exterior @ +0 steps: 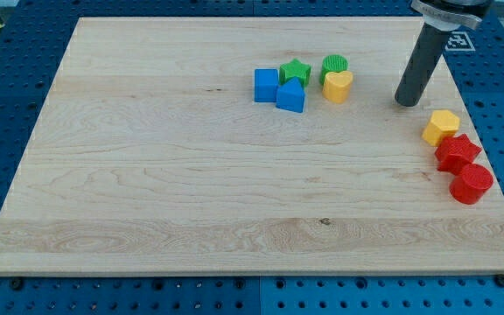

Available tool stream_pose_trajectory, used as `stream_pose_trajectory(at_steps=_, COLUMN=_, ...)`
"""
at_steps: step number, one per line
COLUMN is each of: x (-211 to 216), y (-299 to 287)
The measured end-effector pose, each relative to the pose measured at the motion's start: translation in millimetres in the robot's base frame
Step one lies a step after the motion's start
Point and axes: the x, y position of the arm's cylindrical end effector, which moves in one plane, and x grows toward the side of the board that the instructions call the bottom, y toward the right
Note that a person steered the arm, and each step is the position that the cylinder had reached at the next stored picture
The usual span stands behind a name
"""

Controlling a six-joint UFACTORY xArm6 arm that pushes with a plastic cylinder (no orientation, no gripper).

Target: Push the yellow heart right a bit

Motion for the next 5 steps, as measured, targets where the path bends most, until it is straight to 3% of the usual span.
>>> stream_pose_trajectory(at_steps=2, x=20.8, y=-83.7)
stream_pose_trajectory(at_steps=3, x=11.5, y=-116.7)
stream_pose_trajectory(at_steps=5, x=-22.0, y=-118.6)
